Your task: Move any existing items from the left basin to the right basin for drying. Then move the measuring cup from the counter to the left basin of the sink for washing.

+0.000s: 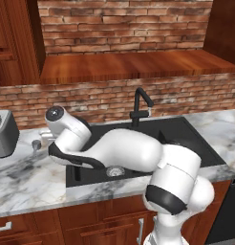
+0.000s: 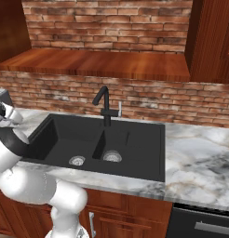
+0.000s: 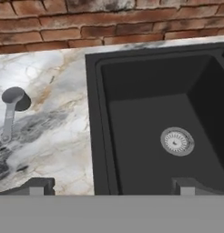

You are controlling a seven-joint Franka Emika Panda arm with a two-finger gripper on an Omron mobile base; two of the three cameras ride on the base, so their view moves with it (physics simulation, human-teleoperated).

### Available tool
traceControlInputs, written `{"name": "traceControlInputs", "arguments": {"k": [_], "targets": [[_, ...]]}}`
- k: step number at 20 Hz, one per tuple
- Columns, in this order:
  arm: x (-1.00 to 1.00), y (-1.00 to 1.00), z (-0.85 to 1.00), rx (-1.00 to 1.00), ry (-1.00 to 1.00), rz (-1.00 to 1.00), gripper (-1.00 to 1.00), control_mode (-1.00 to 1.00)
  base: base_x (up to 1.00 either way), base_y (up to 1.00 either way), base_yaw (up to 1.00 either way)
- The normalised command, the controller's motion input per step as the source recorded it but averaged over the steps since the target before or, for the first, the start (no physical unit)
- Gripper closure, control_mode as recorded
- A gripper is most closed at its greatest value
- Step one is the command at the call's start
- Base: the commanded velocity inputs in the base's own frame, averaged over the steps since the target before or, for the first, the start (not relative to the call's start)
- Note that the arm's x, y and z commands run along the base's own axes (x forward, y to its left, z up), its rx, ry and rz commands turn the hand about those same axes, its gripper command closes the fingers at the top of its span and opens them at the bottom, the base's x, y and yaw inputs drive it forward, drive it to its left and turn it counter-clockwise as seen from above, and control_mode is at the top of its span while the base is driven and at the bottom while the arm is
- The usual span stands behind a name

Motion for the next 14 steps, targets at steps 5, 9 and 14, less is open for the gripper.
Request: {"name": "traceControlInputs", "arguments": {"k": [5,9,14], "targets": [[0.29,0.30,0.00,0.02,0.00,0.22,-1.00,-1.00,0.00,0.00,0.00],[0.03,0.30,-0.07,-0.01,0.00,0.15,-1.00,-1.00,0.00,0.00,0.00],[0.02,0.31,-0.13,-0.01,0.00,0.06,-1.00,-1.00,0.00,0.00,0.00]]}}
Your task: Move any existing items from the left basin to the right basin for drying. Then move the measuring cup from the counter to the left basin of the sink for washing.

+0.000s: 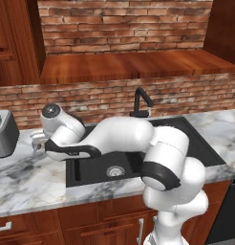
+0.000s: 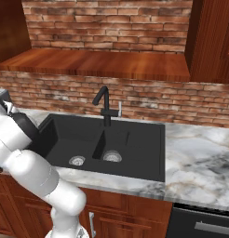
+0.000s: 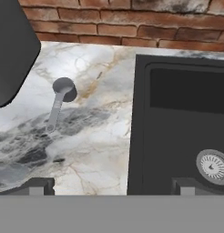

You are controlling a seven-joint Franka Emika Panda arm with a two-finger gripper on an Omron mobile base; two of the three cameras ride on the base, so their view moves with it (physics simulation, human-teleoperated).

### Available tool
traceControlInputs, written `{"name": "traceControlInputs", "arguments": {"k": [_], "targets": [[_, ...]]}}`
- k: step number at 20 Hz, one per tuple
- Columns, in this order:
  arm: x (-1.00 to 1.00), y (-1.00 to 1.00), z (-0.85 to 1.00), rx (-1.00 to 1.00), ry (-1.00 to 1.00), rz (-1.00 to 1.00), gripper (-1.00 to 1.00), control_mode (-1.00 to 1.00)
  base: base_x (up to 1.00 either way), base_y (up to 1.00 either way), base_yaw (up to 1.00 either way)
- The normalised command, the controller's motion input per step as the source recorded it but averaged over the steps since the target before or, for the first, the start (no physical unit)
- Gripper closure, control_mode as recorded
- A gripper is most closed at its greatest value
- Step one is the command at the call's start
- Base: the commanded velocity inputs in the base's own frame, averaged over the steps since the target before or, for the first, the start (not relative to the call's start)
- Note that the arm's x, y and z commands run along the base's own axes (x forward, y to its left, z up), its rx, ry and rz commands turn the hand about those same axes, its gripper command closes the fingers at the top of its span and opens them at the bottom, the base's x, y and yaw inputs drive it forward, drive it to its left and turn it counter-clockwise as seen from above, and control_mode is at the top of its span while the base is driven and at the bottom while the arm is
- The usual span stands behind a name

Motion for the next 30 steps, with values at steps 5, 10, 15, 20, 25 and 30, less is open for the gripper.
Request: {"name": "traceControlInputs", "arguments": {"k": [5,10,15,20,25,30], "targets": [[0.09,0.15,-0.14,0.00,0.00,0.04,-1.00,-1.00,0.00,0.00,0.00],[0.02,0.19,-0.07,0.00,0.00,0.01,-1.00,-1.00,0.00,0.00,0.00],[0.01,0.19,-0.05,0.00,0.00,0.00,-1.00,-1.00,0.00,0.00,0.00],[0.01,0.14,-0.10,0.00,0.00,0.00,-1.00,-1.00,0.00,0.00,0.00],[0.05,0.03,-0.07,0.00,0.00,0.00,-1.00,-1.00,0.00,0.00,0.00],[0.06,0.00,-0.18,0.00,0.00,0.00,-1.00,-1.00,0.00,0.00,0.00]]}}
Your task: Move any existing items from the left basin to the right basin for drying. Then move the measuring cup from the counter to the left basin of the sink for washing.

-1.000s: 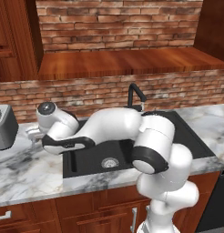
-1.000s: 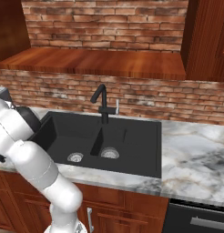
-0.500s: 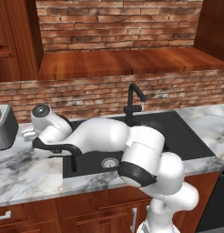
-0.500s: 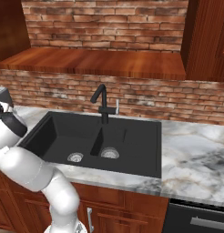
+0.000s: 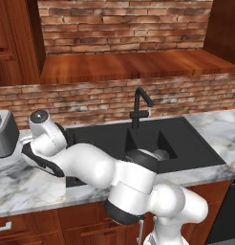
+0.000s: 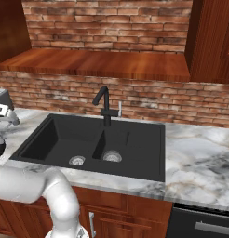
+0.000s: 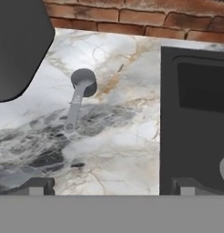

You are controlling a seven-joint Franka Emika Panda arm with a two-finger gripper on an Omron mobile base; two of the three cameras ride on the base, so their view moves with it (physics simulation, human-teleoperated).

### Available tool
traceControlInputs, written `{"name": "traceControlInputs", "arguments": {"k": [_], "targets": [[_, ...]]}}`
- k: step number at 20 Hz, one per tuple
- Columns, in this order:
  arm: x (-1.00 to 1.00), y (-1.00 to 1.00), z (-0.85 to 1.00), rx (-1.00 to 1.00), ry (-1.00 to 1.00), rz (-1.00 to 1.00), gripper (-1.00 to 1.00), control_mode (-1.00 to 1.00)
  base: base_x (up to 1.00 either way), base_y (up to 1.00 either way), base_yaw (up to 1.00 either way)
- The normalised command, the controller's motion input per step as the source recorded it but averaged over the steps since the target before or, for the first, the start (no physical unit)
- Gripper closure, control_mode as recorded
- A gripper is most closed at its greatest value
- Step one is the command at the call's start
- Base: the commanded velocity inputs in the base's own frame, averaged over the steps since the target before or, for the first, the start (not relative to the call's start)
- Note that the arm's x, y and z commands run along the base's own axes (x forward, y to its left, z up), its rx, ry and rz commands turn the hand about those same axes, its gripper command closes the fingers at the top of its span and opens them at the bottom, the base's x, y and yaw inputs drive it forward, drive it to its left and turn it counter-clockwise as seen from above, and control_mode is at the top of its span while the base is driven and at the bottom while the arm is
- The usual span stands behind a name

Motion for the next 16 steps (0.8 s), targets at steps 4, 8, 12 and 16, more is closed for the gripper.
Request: {"name": "traceControlInputs", "arguments": {"k": [4,8,12,16], "targets": [[0.04,0.00,-0.39,0.00,0.00,0.01,-1.00,-1.00,0.00,0.00,0.00],[0.07,0.00,-0.13,0.00,0.00,0.01,-1.00,-1.00,0.00,0.00,0.00],[0.18,0.01,0.00,0.01,0.00,0.02,-1.00,-1.00,0.00,0.00,0.00],[0.22,0.02,-0.01,0.01,0.00,0.03,-1.00,-1.00,0.00,0.00,0.00]]}}
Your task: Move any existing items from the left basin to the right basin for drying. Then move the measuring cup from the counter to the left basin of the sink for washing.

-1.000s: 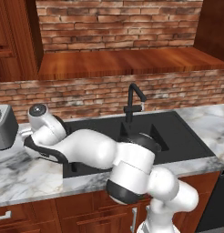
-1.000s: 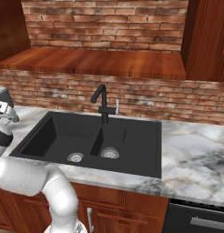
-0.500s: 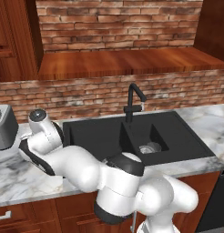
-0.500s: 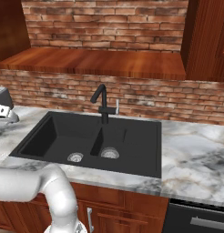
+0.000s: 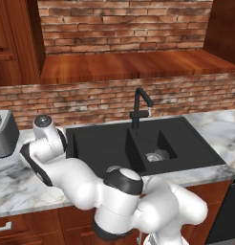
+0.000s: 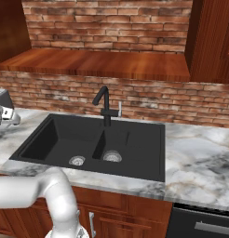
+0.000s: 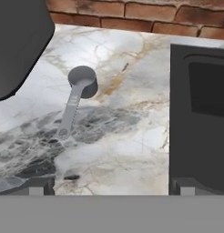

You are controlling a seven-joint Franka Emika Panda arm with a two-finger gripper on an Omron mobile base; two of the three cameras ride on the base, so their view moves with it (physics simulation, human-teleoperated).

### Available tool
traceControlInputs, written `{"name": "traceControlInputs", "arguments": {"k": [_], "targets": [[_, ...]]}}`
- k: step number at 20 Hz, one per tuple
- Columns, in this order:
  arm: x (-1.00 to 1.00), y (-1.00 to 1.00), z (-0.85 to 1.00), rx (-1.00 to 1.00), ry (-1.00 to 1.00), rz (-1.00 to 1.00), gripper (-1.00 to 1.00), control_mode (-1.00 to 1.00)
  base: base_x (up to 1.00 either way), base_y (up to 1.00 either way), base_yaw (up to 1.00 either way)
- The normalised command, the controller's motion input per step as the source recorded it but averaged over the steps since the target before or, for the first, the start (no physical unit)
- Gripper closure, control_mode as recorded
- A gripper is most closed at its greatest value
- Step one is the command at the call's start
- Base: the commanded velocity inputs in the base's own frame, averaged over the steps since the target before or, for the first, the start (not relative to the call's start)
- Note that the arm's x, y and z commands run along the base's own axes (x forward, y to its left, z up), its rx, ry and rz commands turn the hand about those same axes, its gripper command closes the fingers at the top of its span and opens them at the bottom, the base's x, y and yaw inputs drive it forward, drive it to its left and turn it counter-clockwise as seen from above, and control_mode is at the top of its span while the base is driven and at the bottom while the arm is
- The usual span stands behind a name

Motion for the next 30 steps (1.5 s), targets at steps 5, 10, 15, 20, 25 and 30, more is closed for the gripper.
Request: {"name": "traceControlInputs", "arguments": {"k": [5,10,15,20,25,30], "targets": [[0.21,0.11,-0.04,0.00,0.00,0.03,-1.00,-1.00,0.00,0.00,0.00],[0.15,0.27,-0.05,0.00,0.01,0.01,-1.00,-1.00,0.00,0.00,0.00],[0.07,0.29,-0.09,0.00,0.01,0.00,-1.00,-1.00,0.00,0.00,0.00],[0.10,0.24,-0.16,0.00,0.00,0.00,-1.00,-1.00,0.00,0.00,0.00],[0.15,0.20,-0.16,0.00,0.00,0.00,-1.00,-1.00,0.00,0.00,0.00],[0.21,0.10,-0.20,0.00,0.01,0.00,-1.00,-1.00,0.00,0.00,0.00]]}}
